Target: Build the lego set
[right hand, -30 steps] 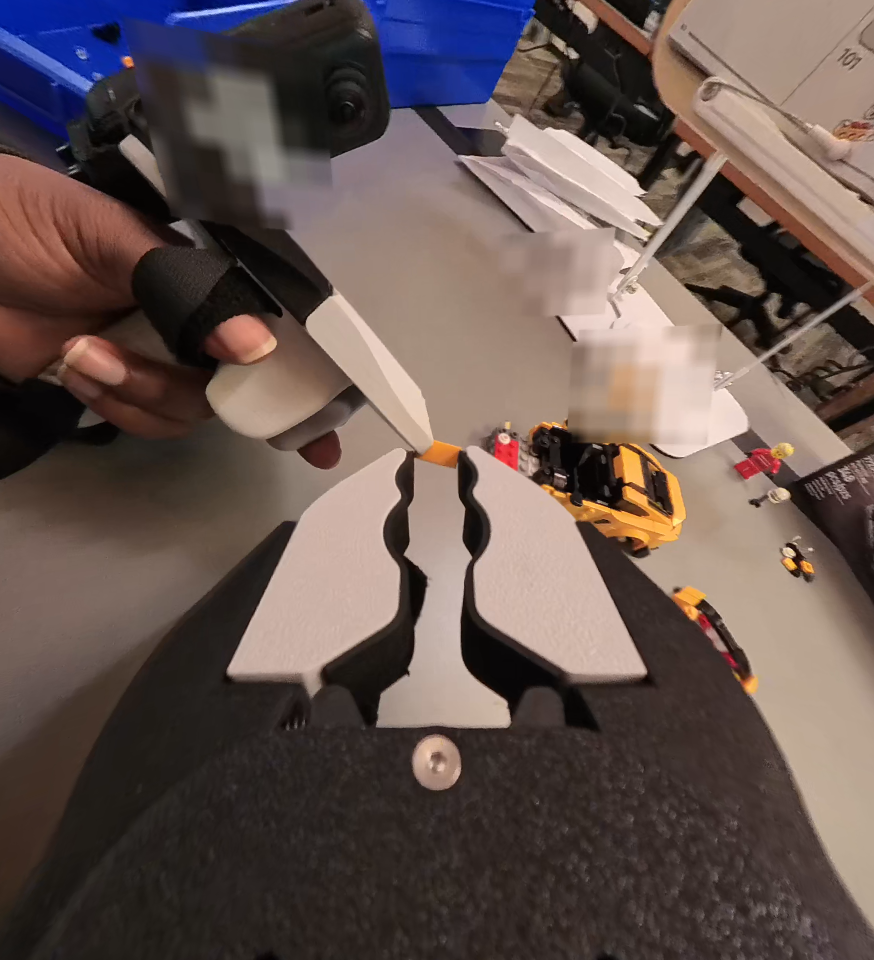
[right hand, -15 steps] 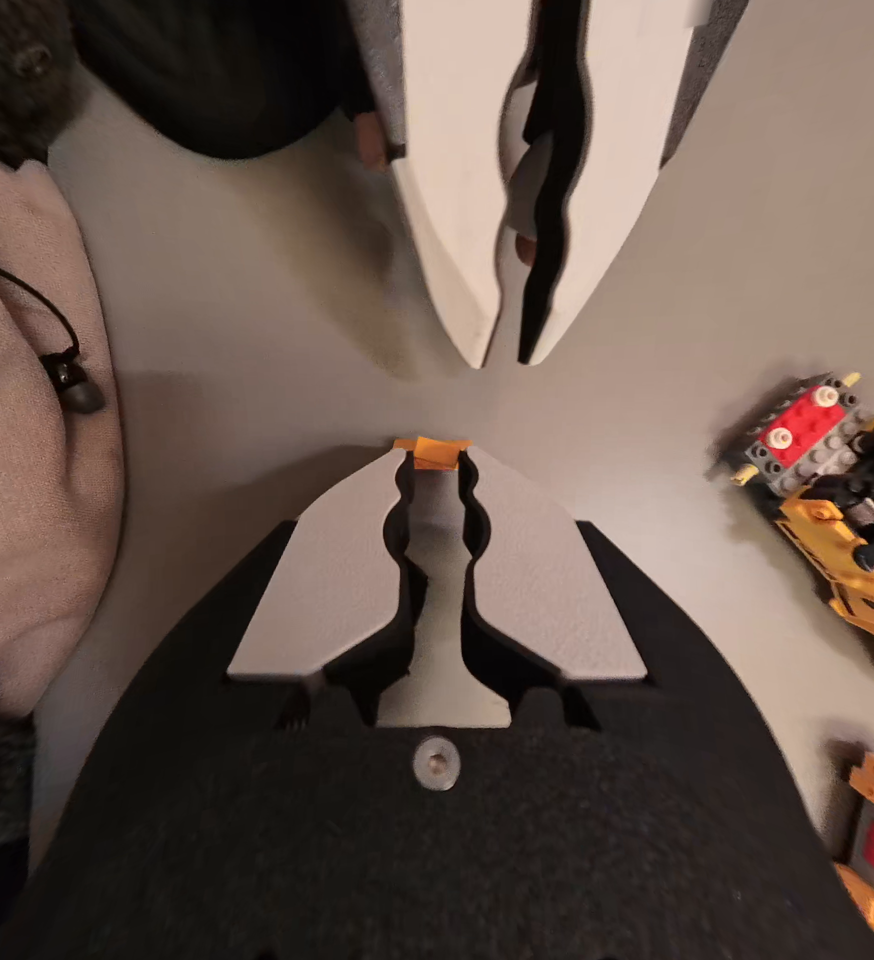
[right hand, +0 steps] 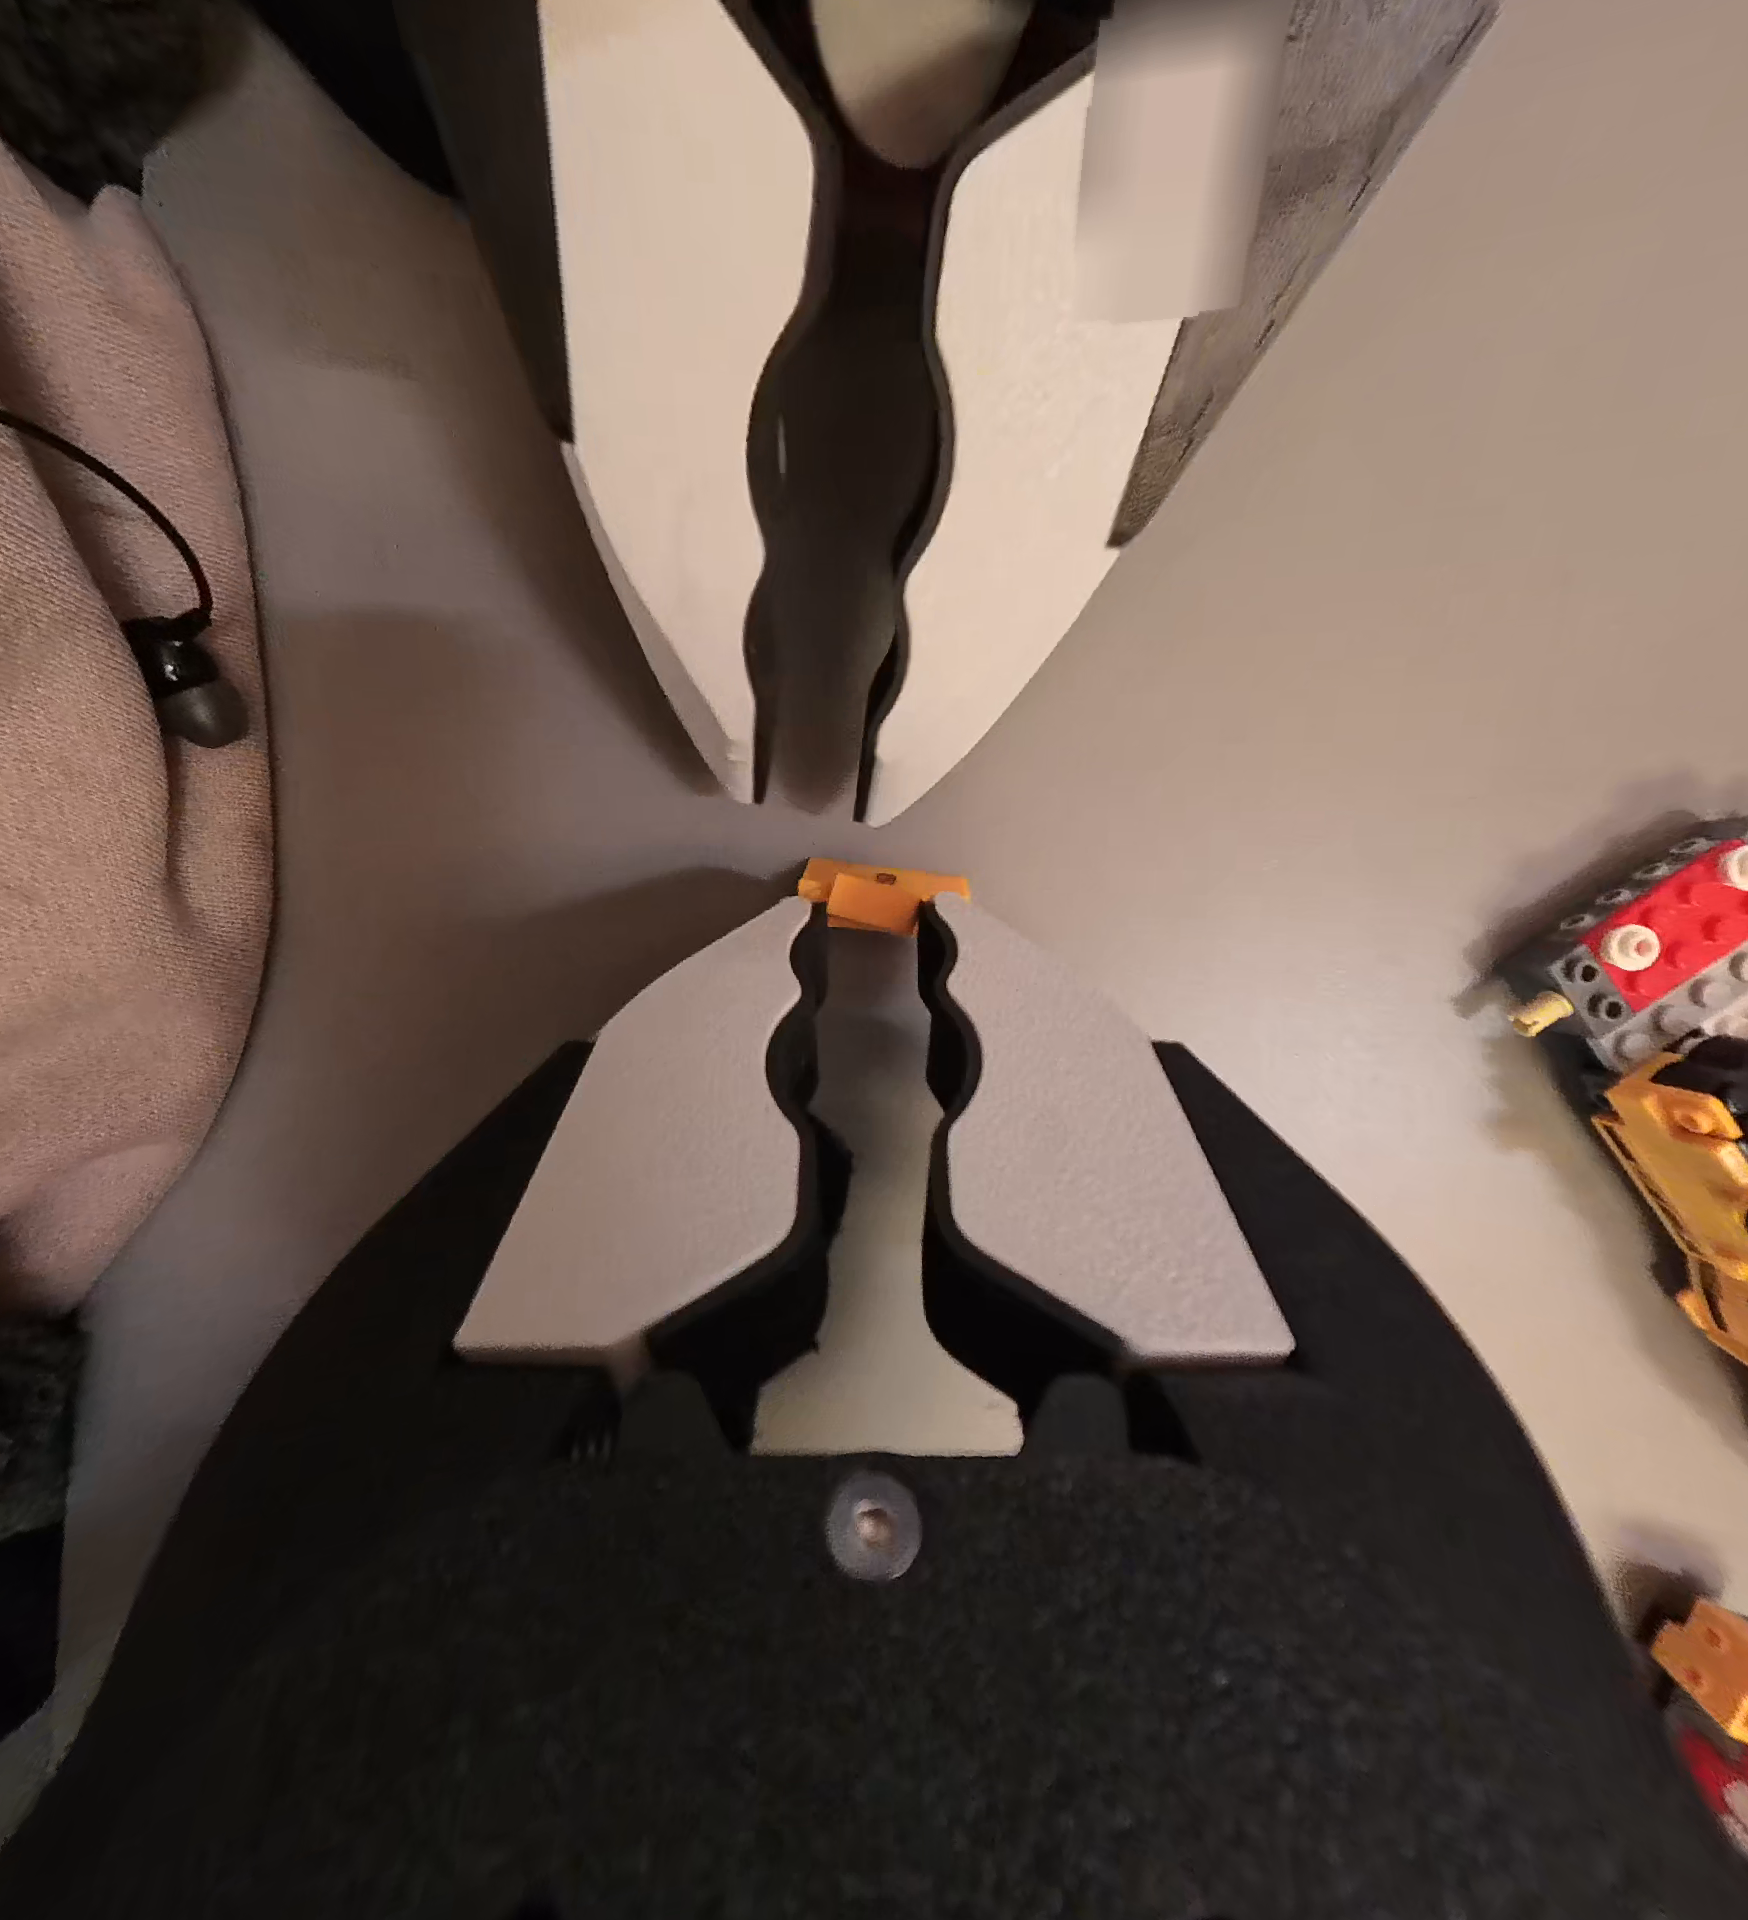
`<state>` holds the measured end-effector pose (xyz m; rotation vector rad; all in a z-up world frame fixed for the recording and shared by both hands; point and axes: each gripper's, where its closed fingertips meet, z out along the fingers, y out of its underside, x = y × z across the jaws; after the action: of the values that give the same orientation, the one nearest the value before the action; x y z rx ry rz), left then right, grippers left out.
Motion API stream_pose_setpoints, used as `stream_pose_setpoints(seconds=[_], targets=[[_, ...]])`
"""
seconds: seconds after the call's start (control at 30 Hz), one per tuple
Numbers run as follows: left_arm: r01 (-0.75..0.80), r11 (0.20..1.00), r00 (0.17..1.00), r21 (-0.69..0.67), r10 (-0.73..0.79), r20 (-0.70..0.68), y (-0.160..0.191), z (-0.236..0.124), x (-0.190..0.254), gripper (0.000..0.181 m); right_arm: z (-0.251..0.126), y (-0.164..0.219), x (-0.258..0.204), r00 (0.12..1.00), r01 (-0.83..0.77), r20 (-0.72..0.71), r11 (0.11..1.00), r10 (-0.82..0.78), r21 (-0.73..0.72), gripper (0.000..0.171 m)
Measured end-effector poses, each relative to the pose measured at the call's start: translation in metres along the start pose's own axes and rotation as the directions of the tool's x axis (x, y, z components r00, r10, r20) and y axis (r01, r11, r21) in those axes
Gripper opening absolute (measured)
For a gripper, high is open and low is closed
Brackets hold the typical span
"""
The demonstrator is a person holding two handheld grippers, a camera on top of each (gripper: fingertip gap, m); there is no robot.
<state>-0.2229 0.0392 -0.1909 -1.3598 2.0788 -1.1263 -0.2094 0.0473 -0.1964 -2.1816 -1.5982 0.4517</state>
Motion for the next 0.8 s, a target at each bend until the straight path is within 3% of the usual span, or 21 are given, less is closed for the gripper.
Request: stream_pose_setpoints(seconds=[0.8], targets=[[-0.015, 0.999, 1.000, -0.029, 0.015, -0.006, 0.002, 0.012, 0.003, 0.019, -0.001, 0.002, 0.000, 0.998, 0.049, 0.038, 0.998, -0.048, -0.034, 0.016]])
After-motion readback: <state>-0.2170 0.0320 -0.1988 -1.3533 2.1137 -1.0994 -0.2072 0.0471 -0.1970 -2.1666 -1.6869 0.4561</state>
